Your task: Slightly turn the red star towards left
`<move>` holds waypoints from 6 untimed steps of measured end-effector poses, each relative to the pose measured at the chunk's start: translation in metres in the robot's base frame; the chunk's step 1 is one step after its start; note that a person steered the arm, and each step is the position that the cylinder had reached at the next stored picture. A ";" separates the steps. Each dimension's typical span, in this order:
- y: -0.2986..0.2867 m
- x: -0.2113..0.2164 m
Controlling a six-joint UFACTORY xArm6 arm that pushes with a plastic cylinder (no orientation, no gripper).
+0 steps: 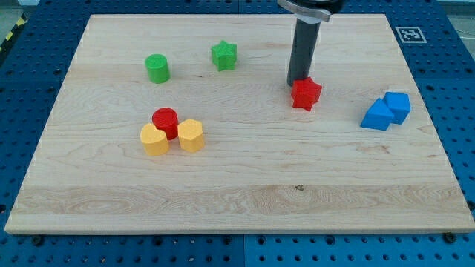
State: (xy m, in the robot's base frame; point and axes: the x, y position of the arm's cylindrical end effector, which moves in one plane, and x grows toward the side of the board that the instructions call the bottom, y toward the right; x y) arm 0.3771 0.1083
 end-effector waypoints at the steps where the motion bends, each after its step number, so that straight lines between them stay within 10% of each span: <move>1: 0.069 -0.006; 2: 0.082 0.028; 4: -0.079 0.081; 6: 0.025 0.078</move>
